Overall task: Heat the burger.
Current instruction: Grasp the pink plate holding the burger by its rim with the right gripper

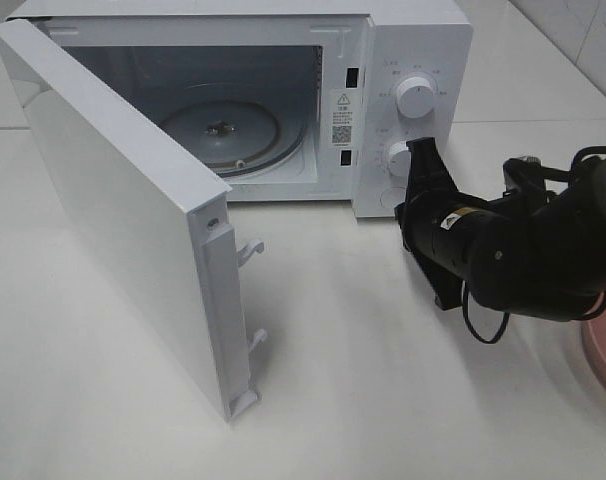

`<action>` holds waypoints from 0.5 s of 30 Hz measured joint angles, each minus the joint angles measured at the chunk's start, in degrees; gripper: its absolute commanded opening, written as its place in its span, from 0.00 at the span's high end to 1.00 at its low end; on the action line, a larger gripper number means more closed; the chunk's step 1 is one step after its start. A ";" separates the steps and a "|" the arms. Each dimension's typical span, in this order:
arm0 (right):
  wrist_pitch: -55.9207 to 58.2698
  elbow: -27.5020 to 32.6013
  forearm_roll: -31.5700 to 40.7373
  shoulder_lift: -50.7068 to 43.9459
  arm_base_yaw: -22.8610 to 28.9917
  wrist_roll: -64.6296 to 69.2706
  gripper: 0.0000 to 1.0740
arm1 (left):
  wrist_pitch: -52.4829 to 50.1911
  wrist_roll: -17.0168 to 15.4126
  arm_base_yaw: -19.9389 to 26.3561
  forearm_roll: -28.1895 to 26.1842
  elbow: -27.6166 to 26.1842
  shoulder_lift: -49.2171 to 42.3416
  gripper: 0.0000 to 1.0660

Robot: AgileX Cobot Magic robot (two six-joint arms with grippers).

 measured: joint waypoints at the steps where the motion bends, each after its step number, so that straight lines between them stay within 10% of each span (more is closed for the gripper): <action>1: 0.00 0.00 0.00 0.00 0.00 0.00 1.00 | 0.00 0.00 0.00 0.00 0.00 0.00 0.06; 15: 26.53 1.03 -0.97 -12.15 -1.03 -34.95 0.98 | 0.00 0.00 0.00 0.00 0.00 0.00 0.06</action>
